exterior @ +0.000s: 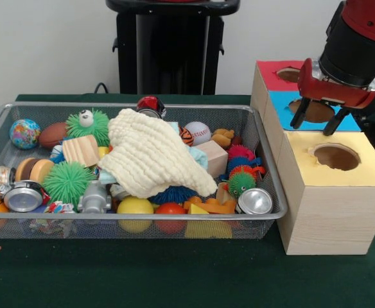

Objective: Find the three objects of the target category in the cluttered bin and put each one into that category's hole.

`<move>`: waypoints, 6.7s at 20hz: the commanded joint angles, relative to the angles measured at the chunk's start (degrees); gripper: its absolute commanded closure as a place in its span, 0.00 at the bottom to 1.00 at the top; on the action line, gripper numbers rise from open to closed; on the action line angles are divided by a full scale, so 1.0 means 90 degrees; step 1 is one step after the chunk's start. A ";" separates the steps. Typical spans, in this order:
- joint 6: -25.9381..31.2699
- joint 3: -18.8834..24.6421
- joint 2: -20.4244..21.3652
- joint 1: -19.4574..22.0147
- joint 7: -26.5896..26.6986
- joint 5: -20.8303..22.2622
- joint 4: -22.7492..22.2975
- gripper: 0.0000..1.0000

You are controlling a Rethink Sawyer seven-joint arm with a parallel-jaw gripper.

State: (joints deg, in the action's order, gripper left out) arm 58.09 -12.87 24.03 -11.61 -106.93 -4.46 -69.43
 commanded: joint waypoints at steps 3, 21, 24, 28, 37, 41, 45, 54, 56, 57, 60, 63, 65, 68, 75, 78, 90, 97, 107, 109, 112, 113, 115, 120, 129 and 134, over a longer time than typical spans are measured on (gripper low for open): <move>0.0841 -0.0021 0.0243 0.0221 -0.0348 0.0436 -0.0597 0.00; 0.0552 0.0194 0.1830 0.1047 0.1282 0.1515 -0.0816 0.00; 0.0354 0.0368 0.1862 0.1363 0.1591 0.1656 -0.0810 0.00; 0.0193 0.0627 0.1823 0.1771 0.1975 0.1860 -0.0823 0.00; 0.0240 0.1209 0.1731 0.2624 0.2689 0.2359 -0.0743 0.00; 0.0176 0.1527 0.1805 0.2920 0.2772 0.2351 -0.0943 0.00; -0.0262 0.1866 0.1700 0.3071 0.2368 0.2224 -0.1119 0.00; -0.1289 0.3115 0.1311 0.3727 0.2081 0.1556 -0.1647 0.00; -0.1242 0.3187 0.1160 0.3743 0.1984 0.1644 -0.1572 0.00; -0.1247 0.3172 0.1054 0.3705 0.1913 0.1754 -0.1487 0.00; -0.1221 0.2998 0.0796 0.3521 0.1688 0.2180 -0.1204 0.00; -0.1277 0.2585 0.0623 0.3169 0.1304 0.2627 -0.0863 0.00; -0.1196 0.2459 0.0538 0.3076 0.1222 0.2754 -0.0737 0.00; -0.1193 0.2466 0.0525 0.3098 0.1282 0.2881 -0.0724 0.00; -0.0198 0.2269 0.0521 0.2937 0.1379 0.3130 -0.0683 0.00; -0.0027 0.2246 0.0456 0.2882 0.1341 0.3217 -0.0610 0.00; 0.0448 0.2227 0.0283 0.2990 0.1545 0.3666 -0.0438 0.00; 0.0328 0.2364 0.0206 0.3174 0.1593 0.3722 -0.0548 0.00; 0.0069 0.2288 -0.0006 0.3188 0.1542 0.3929 -0.0633 0.00; 0.0094 0.2278 -0.0019 0.3155 0.1539 0.3949 -0.0599 0.00; 0.0076 0.2285 -0.0097 0.3129 0.1530 0.3971 -0.0521 0.00; 0.0118 0.2287 -0.0121 0.3122 0.1531 0.3962 -0.0492 0.00; 0.0139 0.2304 -0.0145 0.3132 0.1519 0.3926 -0.0464 0.00; 0.0168 0.2336 -0.0151 0.3126 0.1528 0.3885 -0.0437 1.00; 0.0153 0.2375 -0.0135 0.3087 0.1557 0.3887 -0.0407 1.00; -0.0192 0.2428 0.0409 0.3206 0.1716 0.3857 -0.0775 1.00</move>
State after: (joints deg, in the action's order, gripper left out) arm 56.59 7.15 25.42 15.99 -101.79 25.81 -73.07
